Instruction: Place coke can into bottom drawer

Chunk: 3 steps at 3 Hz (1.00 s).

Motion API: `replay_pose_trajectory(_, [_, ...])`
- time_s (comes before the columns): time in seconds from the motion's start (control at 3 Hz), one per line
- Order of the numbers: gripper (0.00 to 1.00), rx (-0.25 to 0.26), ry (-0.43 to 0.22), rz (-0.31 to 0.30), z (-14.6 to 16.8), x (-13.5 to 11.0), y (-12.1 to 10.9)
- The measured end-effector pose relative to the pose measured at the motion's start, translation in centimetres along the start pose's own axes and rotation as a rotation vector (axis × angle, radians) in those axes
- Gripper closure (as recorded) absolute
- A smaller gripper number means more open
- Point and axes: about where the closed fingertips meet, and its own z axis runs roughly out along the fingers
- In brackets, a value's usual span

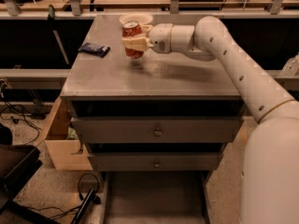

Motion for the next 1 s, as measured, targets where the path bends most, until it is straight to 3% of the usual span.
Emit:
replay_pose_trajectory(0.33, [1.00, -0.007, -0.027, -0.076, -3.4, -4.4, 3.5])
replay_pose_trajectory(0.67, [1.00, 0.008, -0.042, -0.137, -8.2, -8.4, 9.2])
replay_pose_trajectory(1.0, [1.00, -0.034, -0.015, -0.145, -13.2, -7.5, 15.0])
